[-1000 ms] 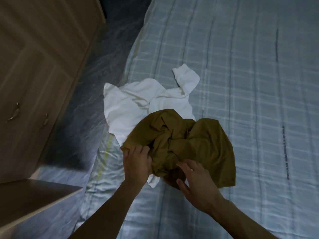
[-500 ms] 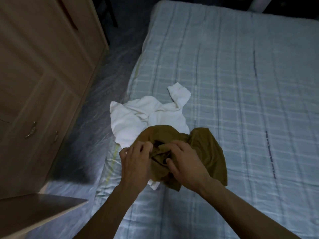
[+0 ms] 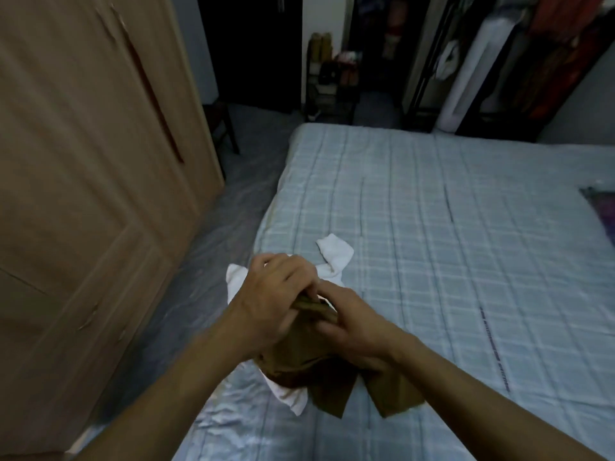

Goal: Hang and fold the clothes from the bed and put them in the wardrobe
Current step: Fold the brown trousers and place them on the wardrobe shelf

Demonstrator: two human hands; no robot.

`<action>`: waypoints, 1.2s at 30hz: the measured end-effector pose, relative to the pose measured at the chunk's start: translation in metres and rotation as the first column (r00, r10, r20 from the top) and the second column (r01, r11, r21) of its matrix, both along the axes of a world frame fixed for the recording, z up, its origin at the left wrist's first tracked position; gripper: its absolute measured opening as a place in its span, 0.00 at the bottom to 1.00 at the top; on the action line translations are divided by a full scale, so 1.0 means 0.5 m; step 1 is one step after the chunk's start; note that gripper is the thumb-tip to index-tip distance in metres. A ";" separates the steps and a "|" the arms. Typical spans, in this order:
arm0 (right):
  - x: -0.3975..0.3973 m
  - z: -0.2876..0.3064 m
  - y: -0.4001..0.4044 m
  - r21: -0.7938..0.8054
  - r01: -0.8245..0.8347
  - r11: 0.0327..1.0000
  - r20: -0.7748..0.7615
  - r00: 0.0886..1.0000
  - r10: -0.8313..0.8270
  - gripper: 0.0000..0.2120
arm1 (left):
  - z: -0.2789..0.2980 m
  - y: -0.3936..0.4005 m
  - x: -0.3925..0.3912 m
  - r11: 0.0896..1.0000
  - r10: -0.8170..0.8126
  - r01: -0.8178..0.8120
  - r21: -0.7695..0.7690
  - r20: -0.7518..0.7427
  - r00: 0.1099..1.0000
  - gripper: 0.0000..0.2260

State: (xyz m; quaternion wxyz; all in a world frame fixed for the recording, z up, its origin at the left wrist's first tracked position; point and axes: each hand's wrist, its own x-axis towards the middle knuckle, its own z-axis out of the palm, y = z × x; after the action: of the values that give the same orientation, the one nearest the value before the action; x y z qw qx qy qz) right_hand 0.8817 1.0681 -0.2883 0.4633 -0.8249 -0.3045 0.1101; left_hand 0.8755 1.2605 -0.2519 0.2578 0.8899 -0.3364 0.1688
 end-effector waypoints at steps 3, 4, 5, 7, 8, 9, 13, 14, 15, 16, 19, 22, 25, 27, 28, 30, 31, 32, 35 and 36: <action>-0.014 0.065 -0.005 0.156 0.052 0.986 0.045 0.997 -0.059 0.17 | 0.079 -0.029 -0.014 0.997 -0.054 0.055 -0.048 0.018 0.998 0.08; -0.020 0.083 -0.013 0.183 0.069 0.981 0.047 0.996 -0.079 0.17 | 0.099 -0.040 -0.018 0.996 -0.067 0.068 -0.057 0.019 0.998 0.09; -0.028 0.099 -0.023 0.189 0.088 0.978 0.039 0.995 -0.097 0.14 | 0.117 -0.049 -0.023 0.996 -0.072 0.073 -0.060 0.018 0.997 0.10; -0.044 0.129 -0.048 0.188 0.109 0.976 0.019 0.993 -0.115 0.07 | 0.140 -0.065 -0.029 0.997 -0.067 0.068 -0.045 0.023 0.998 0.13; -0.053 0.141 -0.062 0.194 0.122 0.973 0.017 0.992 -0.128 0.06 | 0.150 -0.073 -0.031 0.998 -0.064 0.065 -0.027 0.024 0.998 0.15; -0.063 0.150 -0.077 0.201 0.144 0.969 0.022 0.988 -0.152 0.03 | 0.161 -0.082 -0.033 0.998 -0.059 0.059 -0.008 0.020 0.998 0.18; -0.099 0.188 -0.141 0.233 0.199 0.952 0.051 0.975 -0.216 0.05 | 0.199 -0.136 -0.048 1.000 -0.019 0.019 -0.007 -0.046 0.999 0.26; -0.107 0.198 -0.155 0.243 0.210 0.947 0.058 0.972 -0.230 0.04 | 0.208 -0.152 -0.053 1.000 -0.025 0.024 -0.020 -0.065 0.998 0.27; -0.116 0.205 -0.169 0.251 0.225 0.941 0.071 0.966 -0.249 0.04 | 0.216 -0.166 -0.058 0.999 -0.036 0.034 -0.028 -0.087 0.996 0.28; -0.124 0.212 -0.183 0.260 0.239 0.936 0.090 0.959 -0.270 0.06 | 0.225 -0.181 -0.064 0.998 -0.050 0.046 -0.035 -0.113 0.992 0.29; -0.145 0.221 -0.222 0.266 0.295 0.918 0.181 0.920 -0.348 0.10 | 0.247 -0.215 -0.085 0.996 -0.082 0.075 -0.040 -0.212 0.974 0.34; -0.163 0.221 -0.260 0.278 0.370 0.886 0.273 0.854 -0.442 0.10 | 0.258 -0.243 -0.110 0.987 -0.120 0.078 -0.139 -0.328 0.937 0.26; -0.181 0.218 -0.289 0.310 0.445 0.840 0.333 0.777 -0.534 0.12 | 0.258 -0.265 -0.126 0.981 -0.125 0.065 -0.185 -0.332 0.935 0.12; -0.192 0.219 -0.302 0.319 0.479 0.818 0.370 0.731 -0.573 0.14 | 0.252 -0.279 -0.139 0.988 -0.114 0.072 -0.136 -0.337 0.935 0.09; -0.197 0.220 -0.306 0.316 0.487 0.814 0.399 0.710 -0.580 0.15 | 0.248 -0.287 -0.146 0.992 -0.106 0.073 -0.107 -0.341 0.934 0.09; -0.205 0.223 -0.311 0.321 0.489 0.811 0.442 0.680 -0.585 0.15 | 0.236 -0.304 -0.157 0.996 -0.079 0.058 -0.069 -0.350 0.934 0.12; -0.209 0.226 -0.311 0.327 0.489 0.809 0.452 0.671 -0.588 0.15 | 0.230 -0.312 -0.161 0.997 -0.065 0.044 -0.068 -0.362 0.930 0.14; -0.213 0.230 -0.312 0.333 0.488 0.807 0.458 0.665 -0.590 0.14 | 0.226 -0.320 -0.166 0.996 -0.059 0.029 -0.084 -0.383 0.922 0.14; -0.223 0.238 -0.316 0.325 0.485 0.812 0.485 0.652 -0.583 0.15 | 0.226 -0.335 -0.174 0.976 -0.124 0.025 -0.214 -0.463 0.877 0.12; -0.226 0.240 -0.320 0.314 0.486 0.816 0.489 0.654 -0.577 0.14 | 0.229 -0.334 -0.175 0.968 -0.158 0.043 -0.246 -0.468 0.869 0.10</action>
State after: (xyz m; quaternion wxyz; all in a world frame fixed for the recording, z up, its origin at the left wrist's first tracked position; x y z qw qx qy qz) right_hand 0.7687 0.9083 -0.1683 0.4262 -0.8333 -0.1791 -0.3032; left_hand 0.7878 1.0932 -0.1373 0.4425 0.8493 -0.2855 -0.0354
